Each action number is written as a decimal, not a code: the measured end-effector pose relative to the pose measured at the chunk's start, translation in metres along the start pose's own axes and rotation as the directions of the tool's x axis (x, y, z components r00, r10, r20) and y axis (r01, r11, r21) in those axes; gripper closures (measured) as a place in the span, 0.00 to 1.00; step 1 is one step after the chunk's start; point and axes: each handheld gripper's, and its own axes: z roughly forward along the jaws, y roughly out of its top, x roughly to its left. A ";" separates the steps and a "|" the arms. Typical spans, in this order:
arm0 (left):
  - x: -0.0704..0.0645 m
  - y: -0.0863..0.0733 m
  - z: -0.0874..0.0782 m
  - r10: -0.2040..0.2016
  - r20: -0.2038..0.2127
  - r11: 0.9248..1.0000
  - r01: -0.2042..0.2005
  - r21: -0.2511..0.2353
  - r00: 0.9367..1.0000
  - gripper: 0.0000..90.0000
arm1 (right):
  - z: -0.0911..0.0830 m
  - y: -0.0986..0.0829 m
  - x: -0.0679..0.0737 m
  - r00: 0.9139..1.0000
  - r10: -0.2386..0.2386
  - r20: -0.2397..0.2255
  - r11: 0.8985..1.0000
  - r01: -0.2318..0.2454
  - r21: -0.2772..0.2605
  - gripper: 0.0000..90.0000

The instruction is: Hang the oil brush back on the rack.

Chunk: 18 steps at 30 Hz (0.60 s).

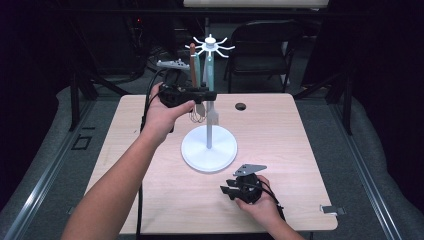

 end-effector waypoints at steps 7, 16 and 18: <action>0.001 -0.007 -0.004 0.010 -0.067 1.000 -0.009 0.012 0.998 0.73 | 0.001 -0.001 0.000 1.000 0.012 0.005 1.000 -0.012 -0.018 0.72; 0.001 -0.014 -0.013 -0.001 -0.088 1.000 0.002 0.009 0.996 0.68 | 0.000 0.000 -0.001 1.000 0.006 0.006 1.000 -0.006 -0.009 0.72; 0.001 -0.014 -0.016 0.004 -0.098 1.000 -0.003 0.008 0.995 0.67 | 0.000 0.000 -0.001 1.000 0.006 0.010 1.000 -0.006 -0.004 0.71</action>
